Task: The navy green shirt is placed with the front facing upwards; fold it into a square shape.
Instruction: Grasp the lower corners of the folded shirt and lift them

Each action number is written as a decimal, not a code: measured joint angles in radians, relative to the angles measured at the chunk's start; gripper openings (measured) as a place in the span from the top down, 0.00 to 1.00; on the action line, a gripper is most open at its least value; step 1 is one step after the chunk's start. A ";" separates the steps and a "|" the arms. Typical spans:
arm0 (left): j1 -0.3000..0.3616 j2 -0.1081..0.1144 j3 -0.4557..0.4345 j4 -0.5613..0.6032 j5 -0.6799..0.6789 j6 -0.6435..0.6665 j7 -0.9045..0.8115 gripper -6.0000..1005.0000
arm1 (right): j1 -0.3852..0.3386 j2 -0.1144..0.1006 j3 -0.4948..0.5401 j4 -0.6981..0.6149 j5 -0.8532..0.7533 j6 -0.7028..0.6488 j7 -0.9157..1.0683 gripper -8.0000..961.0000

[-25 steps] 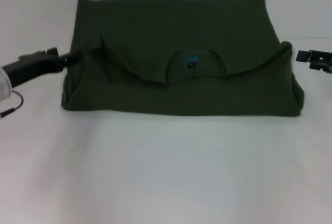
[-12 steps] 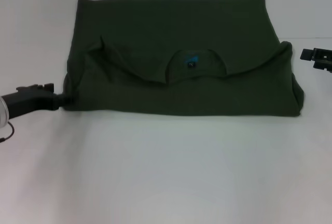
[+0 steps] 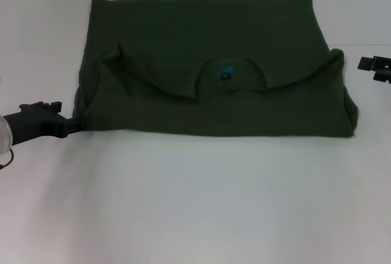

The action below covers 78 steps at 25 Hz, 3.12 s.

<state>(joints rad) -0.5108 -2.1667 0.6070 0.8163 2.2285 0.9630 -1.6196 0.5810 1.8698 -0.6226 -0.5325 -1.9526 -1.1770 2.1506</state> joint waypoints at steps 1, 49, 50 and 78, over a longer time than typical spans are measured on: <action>0.000 -0.001 0.007 -0.003 0.000 -0.016 0.005 0.22 | -0.001 0.000 0.000 0.002 0.000 0.001 0.000 0.26; -0.018 -0.003 0.144 -0.062 0.053 -0.101 0.004 0.23 | -0.027 0.014 0.017 0.013 0.001 0.016 0.002 0.26; -0.019 -0.003 0.146 -0.062 0.053 -0.103 0.002 0.23 | -0.027 0.014 0.017 0.013 0.001 0.016 0.002 0.26; -0.033 -0.002 0.151 -0.049 0.078 -0.136 -0.061 1.00 | -0.043 0.010 0.025 0.004 -0.004 0.009 0.000 0.27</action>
<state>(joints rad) -0.5435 -2.1689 0.7577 0.7672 2.3065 0.8268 -1.6806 0.5382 1.8795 -0.5979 -0.5287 -1.9569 -1.1682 2.1502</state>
